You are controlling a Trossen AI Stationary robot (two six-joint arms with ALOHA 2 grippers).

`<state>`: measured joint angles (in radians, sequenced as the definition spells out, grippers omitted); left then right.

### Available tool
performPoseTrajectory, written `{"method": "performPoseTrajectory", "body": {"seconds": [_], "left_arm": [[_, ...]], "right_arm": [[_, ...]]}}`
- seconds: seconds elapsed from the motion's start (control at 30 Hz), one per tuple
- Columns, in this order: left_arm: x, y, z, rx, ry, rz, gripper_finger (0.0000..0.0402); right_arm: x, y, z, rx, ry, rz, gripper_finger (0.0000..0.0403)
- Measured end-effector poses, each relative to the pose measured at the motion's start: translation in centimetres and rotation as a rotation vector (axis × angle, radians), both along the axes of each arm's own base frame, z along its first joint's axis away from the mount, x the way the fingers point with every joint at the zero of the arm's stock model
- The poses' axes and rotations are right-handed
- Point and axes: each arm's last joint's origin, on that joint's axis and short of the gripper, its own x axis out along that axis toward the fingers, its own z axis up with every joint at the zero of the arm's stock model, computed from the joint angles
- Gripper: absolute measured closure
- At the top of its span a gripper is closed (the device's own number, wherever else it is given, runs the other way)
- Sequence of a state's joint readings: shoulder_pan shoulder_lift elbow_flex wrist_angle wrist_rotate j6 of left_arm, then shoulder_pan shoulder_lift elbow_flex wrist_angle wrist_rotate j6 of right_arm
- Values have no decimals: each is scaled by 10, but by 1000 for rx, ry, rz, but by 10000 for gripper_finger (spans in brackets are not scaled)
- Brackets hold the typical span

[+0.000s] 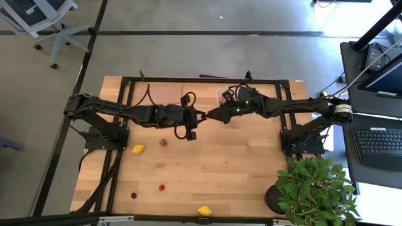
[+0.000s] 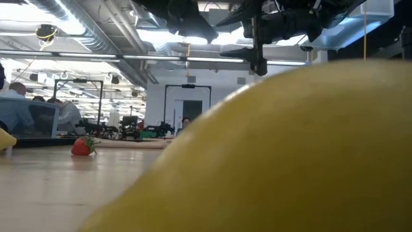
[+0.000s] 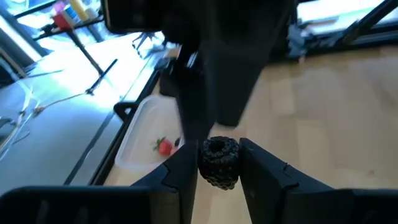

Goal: Pick and placing Produce into tupperware
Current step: Put the blackberry into the transparent bin

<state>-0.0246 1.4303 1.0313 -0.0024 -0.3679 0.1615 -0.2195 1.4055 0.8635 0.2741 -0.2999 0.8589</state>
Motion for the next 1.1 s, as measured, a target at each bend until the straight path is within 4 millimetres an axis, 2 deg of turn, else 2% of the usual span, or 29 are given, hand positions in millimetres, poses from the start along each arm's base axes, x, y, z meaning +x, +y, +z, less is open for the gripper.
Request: {"method": "performPoseTrajectory", "body": {"seconds": [0.13,0.4,0.53,0.7,0.87,0.97,1.1], "left_arm": [[1,-1,3,-5,-34,-19,292],[2,2,5,-4,-50,-18,314],[3,2,8,-1,-82,-13,300],[4,2,11,22,-110,-16,292],[4,2,12,22,-116,-15,311],[4,2,11,22,-116,-14,314],[4,2,11,22,-116,-15,297]], "right_arm": [[0,-1,1,-9,-1,-36,122],[2,-1,8,3,-81,-38,122],[2,0,9,28,-92,-25,132],[3,2,10,28,-99,-19,155],[3,5,13,22,-128,-8,186],[4,5,15,19,-144,-2,211],[4,6,15,19,-150,15,254]]}}
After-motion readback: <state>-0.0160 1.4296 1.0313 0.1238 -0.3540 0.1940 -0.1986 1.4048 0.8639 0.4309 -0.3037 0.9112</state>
